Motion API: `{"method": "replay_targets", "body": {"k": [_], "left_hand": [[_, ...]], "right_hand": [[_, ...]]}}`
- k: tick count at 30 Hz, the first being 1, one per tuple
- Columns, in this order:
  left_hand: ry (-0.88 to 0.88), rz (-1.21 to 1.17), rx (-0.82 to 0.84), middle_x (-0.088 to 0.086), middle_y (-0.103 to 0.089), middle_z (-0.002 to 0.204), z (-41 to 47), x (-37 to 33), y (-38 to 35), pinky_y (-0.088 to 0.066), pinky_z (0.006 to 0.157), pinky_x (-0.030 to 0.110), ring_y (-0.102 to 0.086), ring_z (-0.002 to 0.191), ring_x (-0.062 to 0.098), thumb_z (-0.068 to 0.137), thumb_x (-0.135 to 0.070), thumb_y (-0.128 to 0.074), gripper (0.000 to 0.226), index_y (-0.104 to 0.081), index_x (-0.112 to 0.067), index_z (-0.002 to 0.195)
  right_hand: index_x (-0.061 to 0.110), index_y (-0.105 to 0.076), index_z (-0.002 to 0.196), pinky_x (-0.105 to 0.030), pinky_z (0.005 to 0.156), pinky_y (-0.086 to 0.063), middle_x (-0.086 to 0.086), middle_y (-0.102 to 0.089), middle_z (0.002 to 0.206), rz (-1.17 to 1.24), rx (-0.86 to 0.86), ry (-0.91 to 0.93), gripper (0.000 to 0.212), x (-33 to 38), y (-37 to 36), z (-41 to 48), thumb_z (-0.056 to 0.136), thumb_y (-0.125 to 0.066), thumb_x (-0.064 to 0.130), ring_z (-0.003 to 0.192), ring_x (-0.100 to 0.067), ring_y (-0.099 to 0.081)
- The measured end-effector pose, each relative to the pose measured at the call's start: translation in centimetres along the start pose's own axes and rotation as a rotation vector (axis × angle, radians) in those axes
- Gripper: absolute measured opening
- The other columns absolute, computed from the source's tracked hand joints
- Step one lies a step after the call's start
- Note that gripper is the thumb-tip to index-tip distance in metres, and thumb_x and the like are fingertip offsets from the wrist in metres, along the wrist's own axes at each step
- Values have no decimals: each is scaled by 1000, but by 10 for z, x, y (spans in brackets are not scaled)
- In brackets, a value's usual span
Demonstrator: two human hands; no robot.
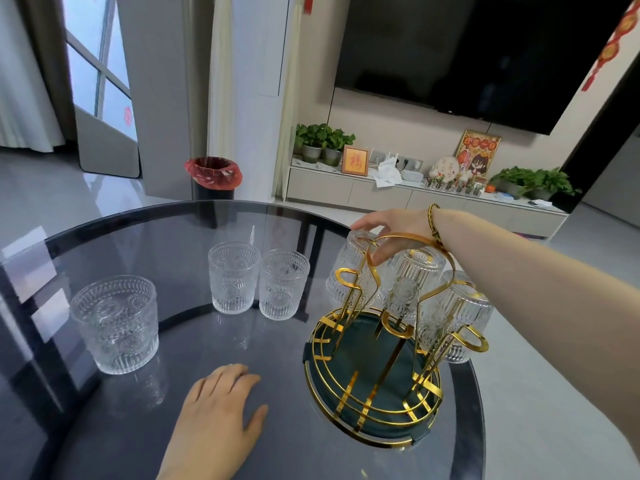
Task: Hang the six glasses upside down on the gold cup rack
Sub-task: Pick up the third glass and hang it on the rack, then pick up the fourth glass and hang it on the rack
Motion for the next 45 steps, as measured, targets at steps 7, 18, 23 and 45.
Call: {"method": "replay_targets", "body": {"k": [7, 18, 23, 45], "left_hand": [[15, 27, 47, -4, -71, 77, 0, 1, -4, -30, 76, 31, -45, 89, 11, 60, -44, -38, 42, -70, -21, 73], [10, 57, 91, -6, -71, 78, 1, -1, -1, -31, 78, 30, -68, 80, 14, 47, -39, -65, 32, -70, -22, 73], [19, 33, 154, -6, -71, 77, 1, -1, -3, -30, 79, 31, -70, 76, 11, 47, -41, -76, 33, -70, -23, 73], [192, -16, 194, 9, -74, 87, -65, 80, 87, -58, 72, 46, -71, 83, 29, 48, -8, -84, 37, -72, -9, 83]], "right_hand": [[20, -28, 134, -40, 106, -34, -4, -28, 146, 54, 26, 34, 72, -3, -1, -1, 74, -67, 14, 128, -24, -35], [21, -35, 131, -28, 98, -33, -1, -36, 143, 74, -35, 36, 65, -7, 6, 0, 74, -66, 19, 122, -15, -37], [18, -31, 133, -43, 110, -28, -4, -37, 143, 225, -67, -22, 67, -14, 16, -6, 75, -64, 17, 128, -20, -36], [15, -55, 104, -3, 80, -40, 13, -54, 88, 514, -650, 401, 28, 173, -72, -109, 77, -61, 10, 86, -1, -53]]}}
Point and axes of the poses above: each hand's wrist, its own z-axis towards the middle knuckle, its own y-axis out of the back of the hand, x = y × z, the point moved 9 cm from there along z, towards the middle knuckle
